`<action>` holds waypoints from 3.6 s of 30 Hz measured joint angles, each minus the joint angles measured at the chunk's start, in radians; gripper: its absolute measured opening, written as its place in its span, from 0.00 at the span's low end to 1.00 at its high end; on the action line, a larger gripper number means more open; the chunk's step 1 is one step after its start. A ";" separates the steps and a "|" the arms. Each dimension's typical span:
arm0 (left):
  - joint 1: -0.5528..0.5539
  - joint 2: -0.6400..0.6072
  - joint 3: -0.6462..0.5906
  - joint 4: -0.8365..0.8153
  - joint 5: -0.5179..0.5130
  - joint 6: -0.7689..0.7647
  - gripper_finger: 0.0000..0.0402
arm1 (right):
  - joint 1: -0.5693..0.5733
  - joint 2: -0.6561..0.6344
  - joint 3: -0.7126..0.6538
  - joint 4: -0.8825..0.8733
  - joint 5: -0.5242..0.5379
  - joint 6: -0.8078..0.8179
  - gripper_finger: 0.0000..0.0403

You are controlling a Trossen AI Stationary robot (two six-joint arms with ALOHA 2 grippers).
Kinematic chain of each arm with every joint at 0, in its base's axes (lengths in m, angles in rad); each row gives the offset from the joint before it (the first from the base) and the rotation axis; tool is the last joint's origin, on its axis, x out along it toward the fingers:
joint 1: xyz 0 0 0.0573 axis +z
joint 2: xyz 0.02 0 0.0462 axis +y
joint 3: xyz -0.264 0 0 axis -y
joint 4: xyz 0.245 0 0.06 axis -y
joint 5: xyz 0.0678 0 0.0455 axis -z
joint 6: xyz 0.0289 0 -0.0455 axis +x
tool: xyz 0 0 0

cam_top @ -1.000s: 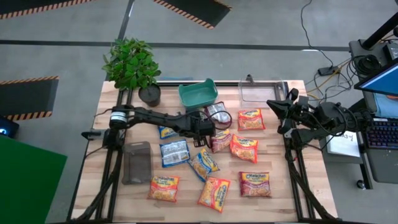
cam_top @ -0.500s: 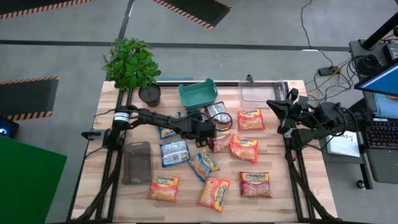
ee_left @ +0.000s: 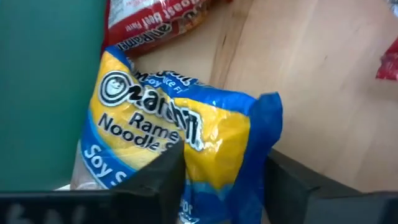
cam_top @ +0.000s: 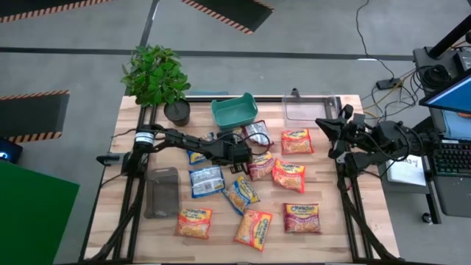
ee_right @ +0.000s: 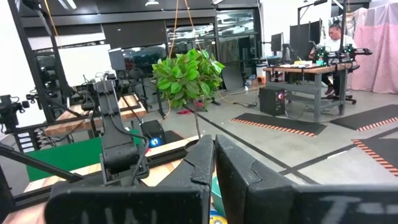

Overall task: Sort Maruchan noodles
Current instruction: Put the top right blue noodle pack into the green bin

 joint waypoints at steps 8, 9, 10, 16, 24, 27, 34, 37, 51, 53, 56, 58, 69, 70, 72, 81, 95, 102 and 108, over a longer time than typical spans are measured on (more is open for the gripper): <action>-0.003 -0.010 0.036 -0.019 0.005 -0.018 0.03 | 0.000 0.000 0.000 0.000 0.000 -0.002 0.02; -0.003 -0.018 0.045 -0.027 0.006 -0.020 0.03 | 0.000 0.000 0.000 0.000 0.000 -0.001 0.02; -0.005 -0.028 0.055 -0.028 0.006 -0.022 0.04 | 0.000 0.000 0.000 -0.001 0.000 -0.001 0.02; -0.010 -0.108 0.130 -0.055 0.006 -0.004 0.00 | 0.000 0.000 0.000 -0.007 0.000 -0.002 0.02; 0.017 -0.248 0.198 -0.028 -0.020 0.084 0.00 | 0.000 0.000 0.000 -0.012 0.000 -0.002 0.02; 0.046 -0.283 0.216 0.037 -0.023 0.126 0.00 | 0.000 0.000 0.000 -0.012 0.000 -0.003 0.02; 0.155 -0.320 0.233 0.169 -0.022 0.177 0.00 | 0.000 0.000 0.000 -0.013 0.000 -0.002 0.02; 0.215 -0.318 0.233 0.186 -0.022 0.155 0.00 | 0.000 0.000 0.000 -0.013 0.000 -0.011 0.02; 0.366 -0.216 0.233 0.182 0.091 -0.022 0.00 | 0.000 0.001 0.000 -0.009 0.001 -0.026 0.02; 0.366 -0.197 0.233 0.184 0.109 -0.038 0.00 | 0.000 0.000 0.000 -0.010 0.001 -0.026 0.02; 0.365 -0.171 0.238 0.183 0.118 -0.052 0.00 | 0.000 -0.001 0.000 -0.011 0.001 -0.027 0.02; 0.365 -0.155 0.246 0.188 0.119 -0.069 0.00 | 0.000 -0.001 0.000 -0.010 0.001 -0.029 0.02; 0.365 -0.092 0.247 0.197 0.119 -0.118 0.00 | 0.000 -0.001 0.000 -0.011 0.001 -0.037 0.02; 0.365 -0.087 0.247 0.198 0.117 -0.119 0.00 | 0.000 -0.002 0.000 -0.011 0.001 -0.037 0.02; 0.365 -0.080 0.247 0.198 0.108 -0.121 0.00 | 0.000 -0.002 0.000 -0.011 0.001 -0.037 0.02; 0.365 -0.058 0.247 0.241 0.100 -0.142 0.00 | 0.000 -0.002 0.000 -0.011 0.001 -0.036 0.02; 0.364 -0.013 0.247 0.387 0.100 -0.171 0.00 | 0.000 -0.002 0.000 -0.011 0.001 -0.036 0.02; 0.362 -0.020 0.254 0.394 0.100 -0.140 0.00 | 0.000 -0.002 0.000 -0.011 0.001 -0.036 0.02; 0.361 -0.022 0.278 0.389 0.119 -0.121 0.02 | 0.000 -0.002 0.000 -0.010 0.001 -0.044 0.02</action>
